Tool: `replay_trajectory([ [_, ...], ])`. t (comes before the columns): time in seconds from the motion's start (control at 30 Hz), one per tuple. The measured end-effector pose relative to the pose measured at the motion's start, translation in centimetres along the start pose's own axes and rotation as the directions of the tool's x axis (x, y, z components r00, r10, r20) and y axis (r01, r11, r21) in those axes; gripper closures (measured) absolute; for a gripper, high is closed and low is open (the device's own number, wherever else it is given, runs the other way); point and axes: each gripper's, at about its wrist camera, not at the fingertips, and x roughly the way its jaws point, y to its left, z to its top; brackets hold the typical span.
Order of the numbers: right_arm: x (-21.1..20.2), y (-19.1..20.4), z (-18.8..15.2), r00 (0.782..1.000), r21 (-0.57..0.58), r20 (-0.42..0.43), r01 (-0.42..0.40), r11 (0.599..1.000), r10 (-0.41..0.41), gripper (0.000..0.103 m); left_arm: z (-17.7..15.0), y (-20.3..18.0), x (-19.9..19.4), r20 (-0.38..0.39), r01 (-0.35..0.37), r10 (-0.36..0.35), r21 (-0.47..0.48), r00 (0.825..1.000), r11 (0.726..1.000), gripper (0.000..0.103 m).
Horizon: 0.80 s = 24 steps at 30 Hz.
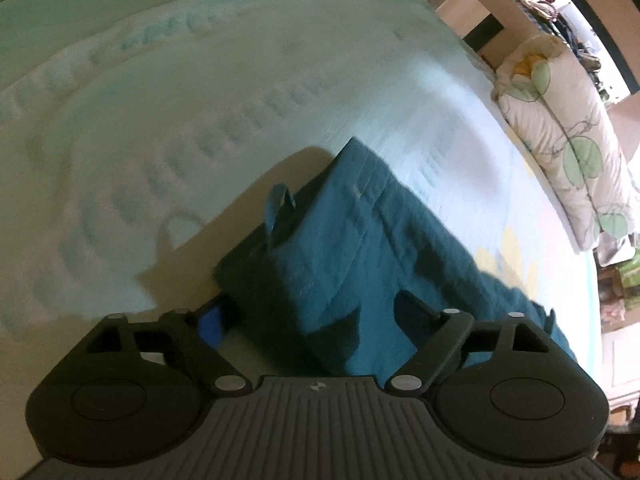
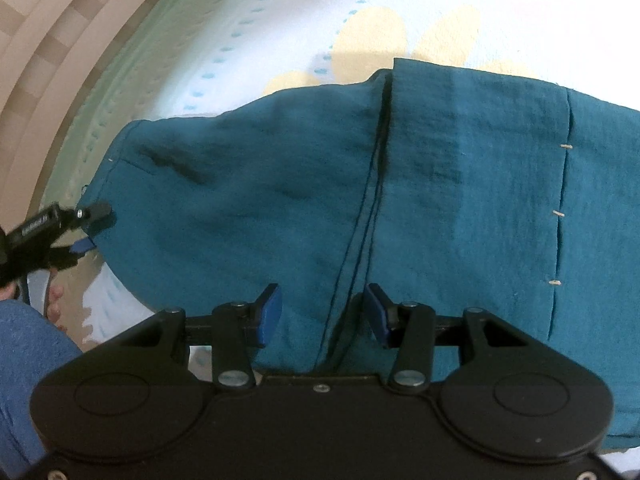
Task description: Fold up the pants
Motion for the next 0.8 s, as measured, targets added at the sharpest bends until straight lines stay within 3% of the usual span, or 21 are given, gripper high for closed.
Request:
replay_trajectory([
  [0.27, -0.2, -0.5, -0.1, 1.0, 0.013, 0.006, -0.007, 1.0, 0.006, 0.048, 1.5, -1.4, 1.3, -0.013, -0.036, 0.037, 0.093, 0.999, 0.995, 0.021],
  [0.33, -0.4, -0.8, -0.1, 1.0, 0.019, 0.01, -0.008, 1.0, 0.008, 0.048, 1.6, -1.3, 1.2, -0.003, -0.05, 0.051, 0.061, 0.999, 0.997, 0.028],
  [0.4, -0.7, -1.2, -0.2, 1.0, 0.03, 0.016, -0.01, 0.999, 0.01, 0.048, 1.8, -1.1, 1.1, -0.004, -0.073, 0.073, 0.031, 0.997, 0.997, 0.043],
  [0.47, -1.1, -1.7, -0.3, 1.0, 0.043, 0.023, -0.013, 0.999, 0.013, 0.048, 2.1, -1.0, 0.9, -0.024, -0.095, 0.096, 0.028, 0.995, 0.995, 0.052],
  [0.53, -1.4, -2.2, -0.3, 0.999, 0.055, 0.028, -0.018, 0.998, 0.016, 0.048, 2.5, -1.0, 0.7, -0.041, -0.109, 0.11, 0.036, 0.993, 0.993, 0.07],
  [0.6, -1.7, -2.7, -0.3, 0.999, 0.07, 0.035, -0.025, 0.997, 0.023, 0.048, 2.8, -1.3, 0.3, -0.049, -0.074, 0.075, 0.022, 0.996, 0.997, 0.084],
  [0.67, -2.2, -3.1, -0.3, 0.998, 0.084, 0.047, -0.033, 0.996, 0.029, 0.048, 3.3, -2.3, -0.6, -0.039, -0.065, 0.066, 0.022, 0.997, 0.998, 0.086],
  [0.8, -3.0, -4.4, -0.2, 0.997, 0.119, 0.076, -0.027, 0.993, 0.018, 0.048, 5.1, -7.1, -3.1, -0.003, -0.092, 0.093, 0.134, 0.996, 0.987, 0.089],
])
